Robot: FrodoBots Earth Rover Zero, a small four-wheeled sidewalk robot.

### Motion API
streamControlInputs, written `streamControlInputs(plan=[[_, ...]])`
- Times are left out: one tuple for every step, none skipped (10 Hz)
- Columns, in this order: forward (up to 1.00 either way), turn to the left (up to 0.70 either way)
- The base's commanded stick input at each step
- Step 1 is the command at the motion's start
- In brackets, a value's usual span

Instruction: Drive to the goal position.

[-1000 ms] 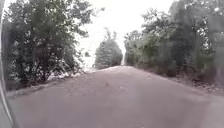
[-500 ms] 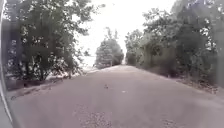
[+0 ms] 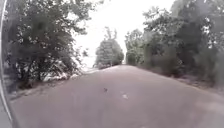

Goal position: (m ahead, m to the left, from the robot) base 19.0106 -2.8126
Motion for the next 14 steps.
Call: streamControlInputs(plan=[[0.7, -0.12], [0.7, -0.32], [0.7, -0.34], [0.7, -0.33], [0.7, -0.02], [0.7, 0.0], [0.7, 0.0], [0.7, 0.0], [0.7, 0.0], [0.7, 0.0], [0.7, 0.0], [0.7, 0.0], [0.7, -0.01], [0.7, -0.01]])
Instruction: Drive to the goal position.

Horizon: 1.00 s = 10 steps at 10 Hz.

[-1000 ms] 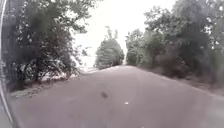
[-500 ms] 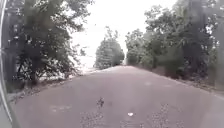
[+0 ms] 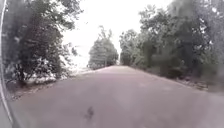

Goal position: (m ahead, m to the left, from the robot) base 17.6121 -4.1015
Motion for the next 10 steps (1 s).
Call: streamControlInputs(plan=[[0.7, -0.02], [0.7, -0.11], [0.7, -0.07], [0.7, 0.0], [0.7, 0.0], [0.7, 0.0], [0.7, 0.0], [0.7, 0.0], [0.7, 0.0], [0.7, 0.0]])
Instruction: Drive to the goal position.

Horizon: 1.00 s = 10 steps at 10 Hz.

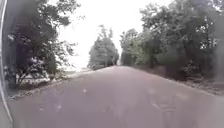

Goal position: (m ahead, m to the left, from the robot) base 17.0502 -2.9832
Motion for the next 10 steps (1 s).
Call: streamControlInputs(plan=[[0.7, 0.0], [0.7, 0.0], [0.7, 0.0], [0.7, 0.0], [0.7, 0.0], [0.7, 0.0], [0.7, 0.0], [0.7, 0.0], [0.7, 0.0], [0.7, 0.0]])
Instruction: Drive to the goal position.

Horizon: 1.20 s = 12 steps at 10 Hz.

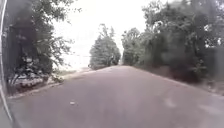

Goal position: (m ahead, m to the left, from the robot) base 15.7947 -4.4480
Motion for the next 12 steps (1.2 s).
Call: streamControlInputs(plan=[[0.7, 0.0], [0.7, 0.0], [0.7, 0.0], [0.7, 0.0], [0.7, 0.0], [0.7, 0.0], [0.7, 0.0], [0.7, 0.0], [0.7, 0.0], [0.7, 0.0], [0.7, 0.0], [0.7, 0.0]])
